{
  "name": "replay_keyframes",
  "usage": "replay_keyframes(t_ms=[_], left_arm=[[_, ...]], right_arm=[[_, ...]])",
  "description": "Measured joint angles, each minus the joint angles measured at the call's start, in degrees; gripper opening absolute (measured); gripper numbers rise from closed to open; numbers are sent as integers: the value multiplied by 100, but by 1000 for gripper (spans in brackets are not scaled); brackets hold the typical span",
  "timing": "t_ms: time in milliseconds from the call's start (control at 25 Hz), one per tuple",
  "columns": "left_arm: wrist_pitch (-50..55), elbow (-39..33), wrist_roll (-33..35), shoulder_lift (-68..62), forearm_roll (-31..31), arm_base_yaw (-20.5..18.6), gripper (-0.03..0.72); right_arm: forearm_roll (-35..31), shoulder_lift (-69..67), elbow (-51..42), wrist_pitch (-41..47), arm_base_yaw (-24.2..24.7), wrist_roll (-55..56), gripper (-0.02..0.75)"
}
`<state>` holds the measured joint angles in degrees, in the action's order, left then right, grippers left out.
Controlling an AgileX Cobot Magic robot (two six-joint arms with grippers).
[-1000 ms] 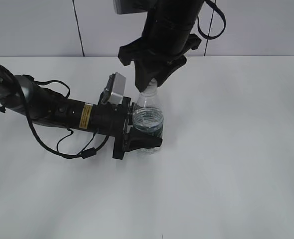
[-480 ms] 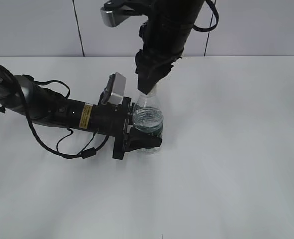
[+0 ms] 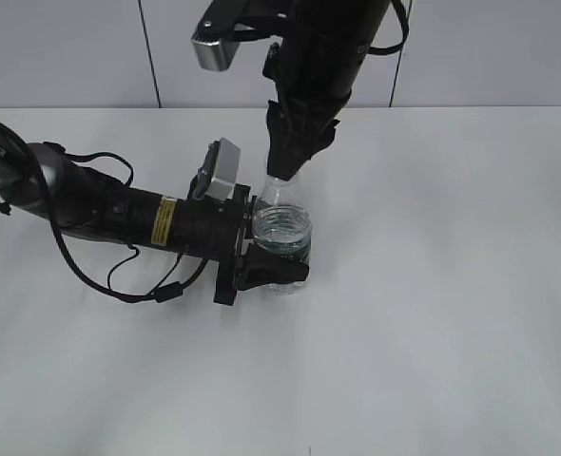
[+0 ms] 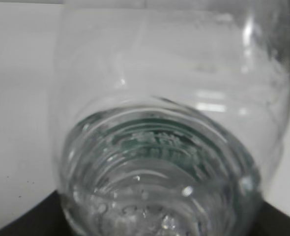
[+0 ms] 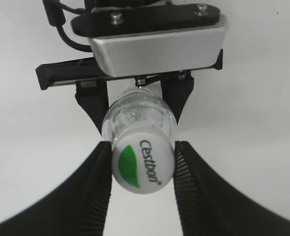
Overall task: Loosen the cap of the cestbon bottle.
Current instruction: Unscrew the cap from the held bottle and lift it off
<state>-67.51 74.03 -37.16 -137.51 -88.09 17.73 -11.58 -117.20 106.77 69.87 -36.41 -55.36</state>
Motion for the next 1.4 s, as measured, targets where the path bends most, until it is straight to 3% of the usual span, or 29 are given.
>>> replay_keyframes(t_ms=[800,1400], left_arm=[[0,6,0,0,-32,-5,414],[0,11,-16,0,-39,-5,413]], right_arm=[[-18,6,0,0,0,-440,293],[-148,6,0,0,0,-458,419]])
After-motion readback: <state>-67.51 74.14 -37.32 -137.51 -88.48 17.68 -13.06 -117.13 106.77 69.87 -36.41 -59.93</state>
